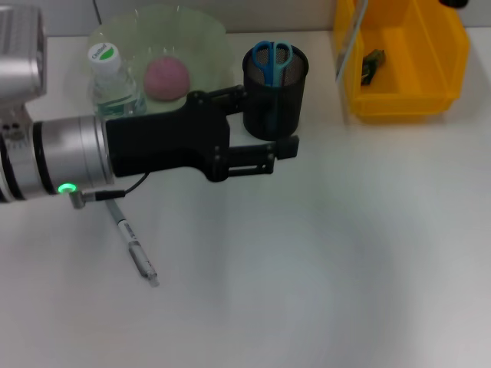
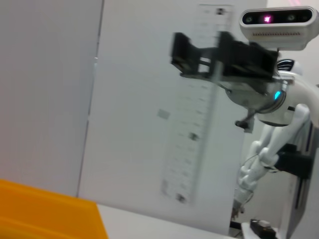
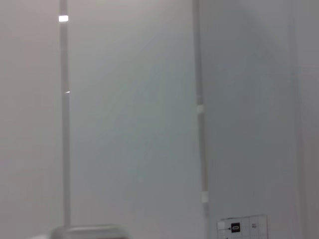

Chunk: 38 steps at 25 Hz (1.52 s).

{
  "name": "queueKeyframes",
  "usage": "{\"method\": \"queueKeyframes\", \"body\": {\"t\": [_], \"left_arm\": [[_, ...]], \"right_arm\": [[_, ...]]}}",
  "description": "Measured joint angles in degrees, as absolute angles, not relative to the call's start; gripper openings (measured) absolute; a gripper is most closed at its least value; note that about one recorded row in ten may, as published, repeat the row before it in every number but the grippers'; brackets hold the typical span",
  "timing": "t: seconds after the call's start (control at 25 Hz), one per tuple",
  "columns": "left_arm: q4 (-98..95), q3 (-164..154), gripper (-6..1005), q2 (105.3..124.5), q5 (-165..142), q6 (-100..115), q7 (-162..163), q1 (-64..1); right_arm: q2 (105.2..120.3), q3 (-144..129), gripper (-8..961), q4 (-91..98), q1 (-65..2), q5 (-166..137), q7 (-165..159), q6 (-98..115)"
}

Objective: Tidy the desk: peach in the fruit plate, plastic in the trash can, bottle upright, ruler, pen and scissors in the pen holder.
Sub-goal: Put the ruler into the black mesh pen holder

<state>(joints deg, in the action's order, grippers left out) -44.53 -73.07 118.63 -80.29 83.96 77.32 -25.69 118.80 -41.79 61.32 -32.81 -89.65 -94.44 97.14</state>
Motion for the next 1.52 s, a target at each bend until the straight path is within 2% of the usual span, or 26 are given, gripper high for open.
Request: {"method": "queueKeyframes", "body": {"t": [0.2, 0.72, 1.52], "left_arm": [[-40.64, -72.96, 784, 118.67, -77.33, 84.01, 71.14, -23.83], [-37.37, -72.15, 785, 118.33, -75.08, 84.12, 66.14, -22.75], [-37.37, -71.75, 785, 118.47, -75.05, 83.32, 66.00, -23.70]], "right_arm": [[119.14, -42.61, 381, 55.26, -33.80, -88.23, -92.02, 90.46], [119.31, -49.28, 387, 37.02, -41.42, -87.29, -75.30, 71.40], [119.61, -51.61, 397, 27.57, -43.49, -80.78, -65.17, 66.24]]}}
